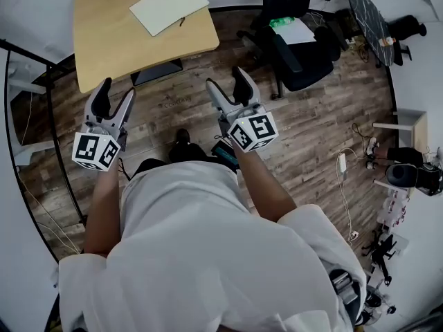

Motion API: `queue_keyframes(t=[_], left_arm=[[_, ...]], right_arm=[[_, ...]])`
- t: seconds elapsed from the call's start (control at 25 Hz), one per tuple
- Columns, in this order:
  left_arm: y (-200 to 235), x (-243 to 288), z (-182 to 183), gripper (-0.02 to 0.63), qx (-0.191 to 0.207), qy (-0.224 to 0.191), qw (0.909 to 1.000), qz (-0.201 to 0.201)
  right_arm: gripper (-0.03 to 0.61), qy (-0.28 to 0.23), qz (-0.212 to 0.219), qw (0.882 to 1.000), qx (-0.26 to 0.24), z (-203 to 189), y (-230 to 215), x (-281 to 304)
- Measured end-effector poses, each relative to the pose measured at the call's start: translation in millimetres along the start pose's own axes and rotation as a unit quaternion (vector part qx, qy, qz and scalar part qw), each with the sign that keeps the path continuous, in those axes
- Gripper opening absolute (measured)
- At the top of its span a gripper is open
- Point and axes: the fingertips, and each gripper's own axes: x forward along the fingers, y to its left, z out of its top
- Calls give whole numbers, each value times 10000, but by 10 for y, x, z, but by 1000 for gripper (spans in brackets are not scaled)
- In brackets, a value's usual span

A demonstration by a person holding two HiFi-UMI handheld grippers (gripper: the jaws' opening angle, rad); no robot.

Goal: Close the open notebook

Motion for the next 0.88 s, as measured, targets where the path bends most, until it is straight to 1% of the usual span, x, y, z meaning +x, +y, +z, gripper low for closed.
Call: queue_keyframes(t=[0.16,0.48,0.72,0.88], left_arm=[[117,345,36,281,13,-28,10000,14],[407,910,186,281,60,1,9999,-162],[780,1376,234,279,-52,104,9992,-393],[1017,1814,325,279,-79,180,9976,-666]], right_arm=[[334,74,126,9999,88,-50,-218,281],[333,100,92,9994,306,-76,-513,723],[333,155,-197,9988,429,-102,-784,1031],[333,249,-409,9983,344,-42,-1012,1315]])
